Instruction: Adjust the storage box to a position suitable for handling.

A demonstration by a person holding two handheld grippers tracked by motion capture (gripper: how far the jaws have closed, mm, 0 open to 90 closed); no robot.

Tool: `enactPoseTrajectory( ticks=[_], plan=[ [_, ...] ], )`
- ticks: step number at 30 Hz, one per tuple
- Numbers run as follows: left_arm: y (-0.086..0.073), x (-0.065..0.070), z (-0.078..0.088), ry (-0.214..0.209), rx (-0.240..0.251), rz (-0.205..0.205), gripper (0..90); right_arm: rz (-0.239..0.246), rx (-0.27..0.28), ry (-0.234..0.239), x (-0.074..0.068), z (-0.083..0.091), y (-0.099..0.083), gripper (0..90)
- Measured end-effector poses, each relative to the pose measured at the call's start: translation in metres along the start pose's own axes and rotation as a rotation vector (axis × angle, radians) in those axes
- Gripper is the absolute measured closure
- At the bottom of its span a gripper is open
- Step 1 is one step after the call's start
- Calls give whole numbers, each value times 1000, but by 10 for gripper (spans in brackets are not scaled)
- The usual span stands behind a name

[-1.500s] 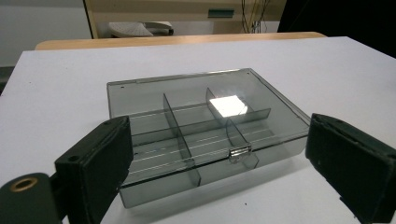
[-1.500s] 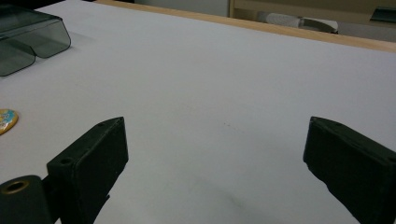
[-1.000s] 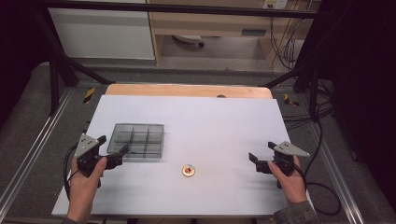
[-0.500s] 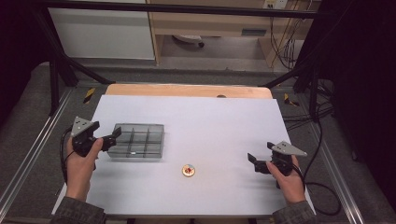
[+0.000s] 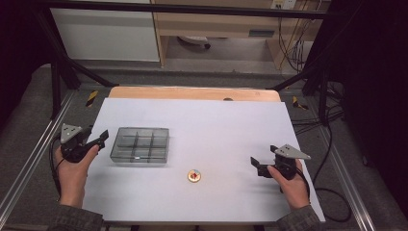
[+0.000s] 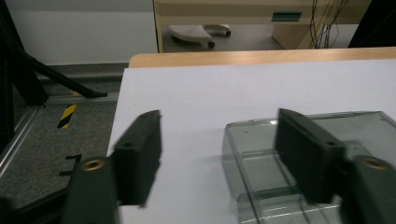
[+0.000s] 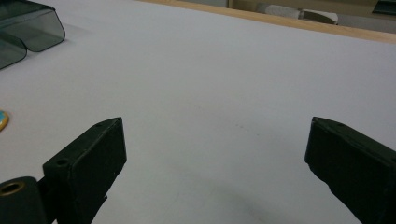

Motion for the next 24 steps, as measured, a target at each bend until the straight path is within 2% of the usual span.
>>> enactPoseTrajectory(
  ticks=[2, 3, 4, 5, 6, 9, 10, 13, 14, 18, 22, 24],
  plan=[
    [-7, -2, -4, -11, -30, 2, 557, 4, -7, 0, 0, -4, 0, 58],
    [-11, -3, -7, -13, -50, -9, 608, 0, -5, 0, 0, -5, 1, 59],
    [-14, -3, -9, -18, -66, -21, 608, 0, -5, 0, 0, -5, 1, 59],
    [-17, -4, -12, -15, -83, -34, 654, -4, -3, 3, 0, -6, 1, 59],
    [-20, -5, -14, -19, -99, -39, 742, -13, -5, 11, -1, -9, 2, 63],
    [-28, -4, -22, -52, -149, -42, 803, 0, -13, 12, -1, -14, 2, 72],
    [-31, -2, -24, -62, -167, -50, 845, 0, -19, 23, -3, -18, 3, 103],
    [-34, 1, -28, -78, -194, -59, 873, 5, -33, 30, -5, -23, 3, 105],
    [-35, 1, -29, -83, -200, -55, 891, 24, -41, 30, -6, -26, 3, 104],
    [-43, 2, -35, -127, -233, -37, 900, 22, -45, 27, -6, -33, 6, 102],
    [-47, 7, -40, -152, -260, -55, 900, 21, -41, 31, -7, -38, 8, 108],
    [-49, 7, -41, -150, -272, -68, 900, 21, -45, 35, -8, -39, 9, 108]
  ],
)
Point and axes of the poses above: each handheld gripper's, and its own axes: z roughly backward along the jaws, y roughly out of its top, x roughly to its right, the point moved 5 cm from there along -z, roughly forward along the jaws
